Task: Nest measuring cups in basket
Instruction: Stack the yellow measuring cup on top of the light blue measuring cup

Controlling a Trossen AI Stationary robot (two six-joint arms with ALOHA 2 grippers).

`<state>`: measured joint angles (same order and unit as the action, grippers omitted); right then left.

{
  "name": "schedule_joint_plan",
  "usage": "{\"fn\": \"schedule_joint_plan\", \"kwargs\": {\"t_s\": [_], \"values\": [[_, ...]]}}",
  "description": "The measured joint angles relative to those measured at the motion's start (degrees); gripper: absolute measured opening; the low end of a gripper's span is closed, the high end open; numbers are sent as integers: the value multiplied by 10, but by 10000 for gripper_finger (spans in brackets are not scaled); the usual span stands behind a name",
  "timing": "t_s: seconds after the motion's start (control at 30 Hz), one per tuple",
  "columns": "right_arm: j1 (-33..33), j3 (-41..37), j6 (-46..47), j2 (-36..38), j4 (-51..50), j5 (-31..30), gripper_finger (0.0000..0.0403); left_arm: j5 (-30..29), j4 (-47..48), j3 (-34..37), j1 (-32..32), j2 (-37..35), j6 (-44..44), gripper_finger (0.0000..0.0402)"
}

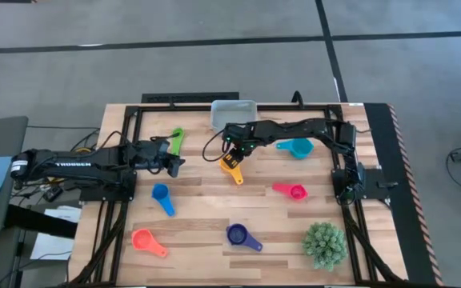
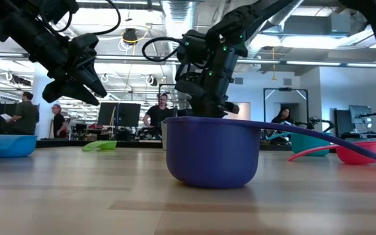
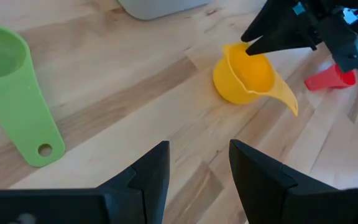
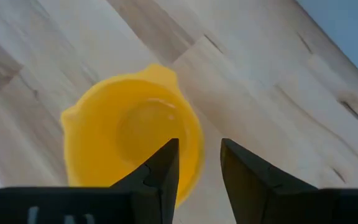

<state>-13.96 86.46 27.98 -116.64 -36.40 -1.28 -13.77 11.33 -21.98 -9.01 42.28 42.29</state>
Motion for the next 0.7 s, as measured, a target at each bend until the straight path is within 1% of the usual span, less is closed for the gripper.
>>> {"fn": "schedule_joint_plan", "kwargs": {"t_s": [0.13,0.3,0.5,0.7], "values": [[-2,0,-14,0,0,0,117,-1,0,0,0,0,0,154],[-9,0,-13,0,-10,0,72,-5,0,0,0,0,5,154],[-8,0,26,1,-40,0,13,-5,8,0,0,0,6,154],[-4,0,125,8,-92,-2,15,-5,24,0,0,0,13,154]]}}
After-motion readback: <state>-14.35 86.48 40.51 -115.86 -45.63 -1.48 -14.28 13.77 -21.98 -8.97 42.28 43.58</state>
